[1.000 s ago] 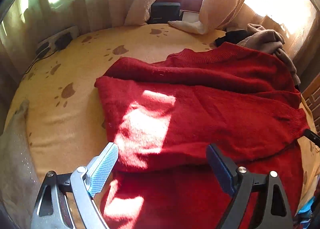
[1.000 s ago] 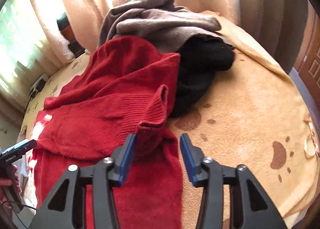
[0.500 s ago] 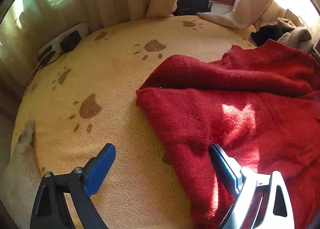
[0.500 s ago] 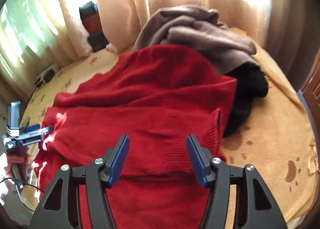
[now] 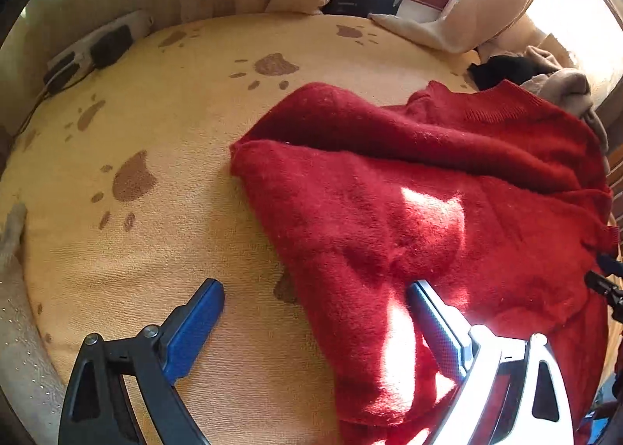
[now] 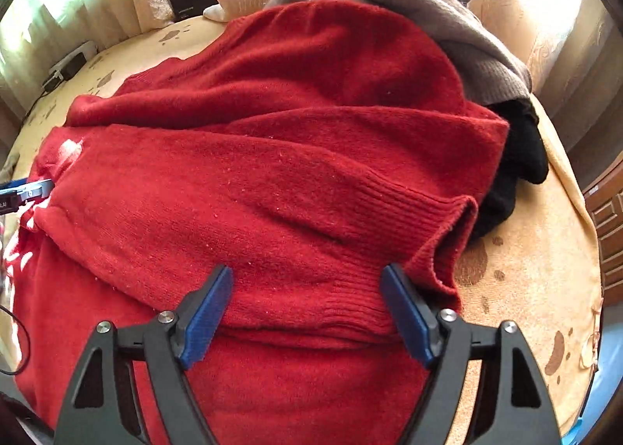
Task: Fold clothes
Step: 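Release the sleeve and move the right gripper to the grey-brown sweater pile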
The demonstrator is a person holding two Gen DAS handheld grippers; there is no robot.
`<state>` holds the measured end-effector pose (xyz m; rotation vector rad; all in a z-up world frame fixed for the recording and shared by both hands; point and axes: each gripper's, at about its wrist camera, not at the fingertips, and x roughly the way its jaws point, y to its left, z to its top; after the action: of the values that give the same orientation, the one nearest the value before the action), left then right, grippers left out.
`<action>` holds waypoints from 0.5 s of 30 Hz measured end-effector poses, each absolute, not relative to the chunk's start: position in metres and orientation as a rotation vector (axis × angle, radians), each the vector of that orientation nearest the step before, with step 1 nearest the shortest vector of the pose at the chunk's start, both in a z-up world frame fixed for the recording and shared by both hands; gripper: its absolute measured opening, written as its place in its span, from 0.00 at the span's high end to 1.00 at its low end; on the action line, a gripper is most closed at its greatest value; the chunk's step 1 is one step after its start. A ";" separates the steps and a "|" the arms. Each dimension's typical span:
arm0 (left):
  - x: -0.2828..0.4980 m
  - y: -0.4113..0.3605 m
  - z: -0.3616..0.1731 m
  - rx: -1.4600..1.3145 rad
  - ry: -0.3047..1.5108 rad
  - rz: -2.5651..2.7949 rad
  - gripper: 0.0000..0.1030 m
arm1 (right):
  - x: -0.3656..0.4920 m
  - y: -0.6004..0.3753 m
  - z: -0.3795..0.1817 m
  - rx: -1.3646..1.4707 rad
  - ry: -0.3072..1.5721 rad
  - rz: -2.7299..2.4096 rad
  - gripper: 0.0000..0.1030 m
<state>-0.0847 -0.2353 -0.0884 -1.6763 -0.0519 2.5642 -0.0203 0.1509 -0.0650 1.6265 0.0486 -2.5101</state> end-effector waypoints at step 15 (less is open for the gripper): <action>-0.109 -0.213 -0.060 -1.566 -0.056 2.558 0.05 | -0.102 0.250 0.034 1.439 -0.542 -2.859 0.21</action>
<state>-0.1093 -0.2127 -0.0599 -1.5655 -0.0560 2.5583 -0.1025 0.2498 0.0341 1.4393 -0.5422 -2.8588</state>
